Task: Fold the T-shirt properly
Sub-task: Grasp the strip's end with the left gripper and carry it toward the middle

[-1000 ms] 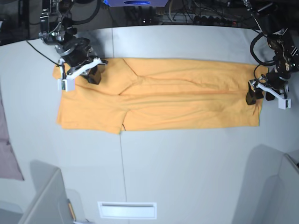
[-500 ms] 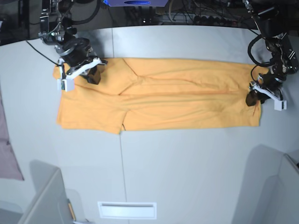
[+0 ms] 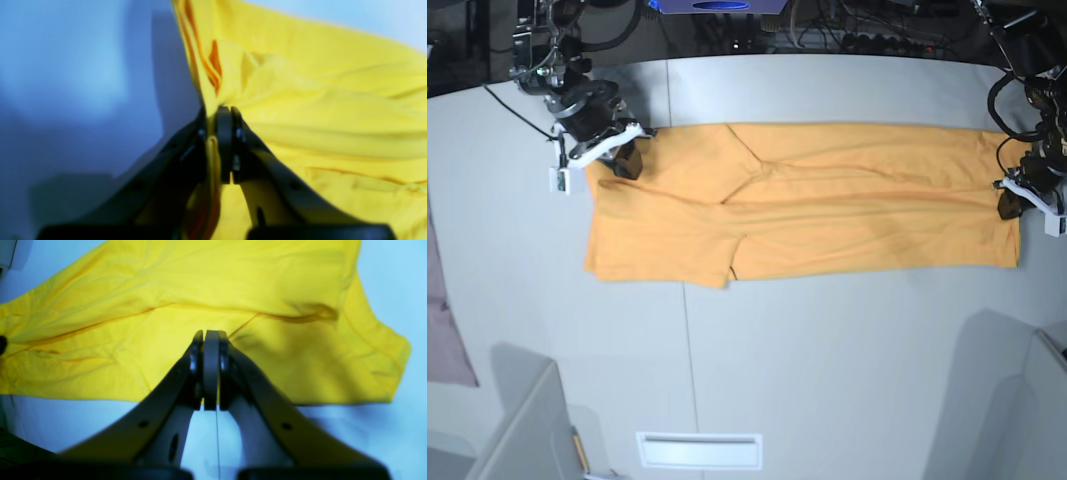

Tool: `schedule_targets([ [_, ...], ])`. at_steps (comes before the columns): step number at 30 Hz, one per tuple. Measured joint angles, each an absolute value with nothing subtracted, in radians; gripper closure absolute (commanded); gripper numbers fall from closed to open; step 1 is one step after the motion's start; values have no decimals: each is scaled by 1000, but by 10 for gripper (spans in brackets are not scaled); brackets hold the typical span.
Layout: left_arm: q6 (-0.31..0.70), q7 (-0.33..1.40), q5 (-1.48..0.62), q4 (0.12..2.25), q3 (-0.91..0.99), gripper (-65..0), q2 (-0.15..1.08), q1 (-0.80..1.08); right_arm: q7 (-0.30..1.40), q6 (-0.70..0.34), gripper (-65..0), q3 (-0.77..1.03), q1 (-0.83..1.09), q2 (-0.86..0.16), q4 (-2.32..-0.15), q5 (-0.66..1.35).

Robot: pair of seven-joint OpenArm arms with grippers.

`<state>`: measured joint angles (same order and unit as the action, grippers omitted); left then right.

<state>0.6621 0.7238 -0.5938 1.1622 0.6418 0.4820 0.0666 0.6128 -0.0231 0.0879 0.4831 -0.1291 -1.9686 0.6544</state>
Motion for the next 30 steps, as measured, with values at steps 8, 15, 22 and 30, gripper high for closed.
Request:
schedule_targets([
  [8, 582, 723, -592, 1475, 646, 0, 422, 213, 620, -23, 0, 112, 480, -82, -1968, 655],
  [15, 550, 791, -591, 1652, 620, 0, 328, 247, 620, -23, 0, 112, 477, -79, -1968, 657],
  [22, 432, 848, -587, 1745, 478, 0, 269, 238, 620, -23, 0, 111, 480, -79, -1968, 657],
  [30, 306, 843, -596, 1749, 270, 0, 231, 204, 622, -23, 0, 111, 480, -79, -1968, 658],
])
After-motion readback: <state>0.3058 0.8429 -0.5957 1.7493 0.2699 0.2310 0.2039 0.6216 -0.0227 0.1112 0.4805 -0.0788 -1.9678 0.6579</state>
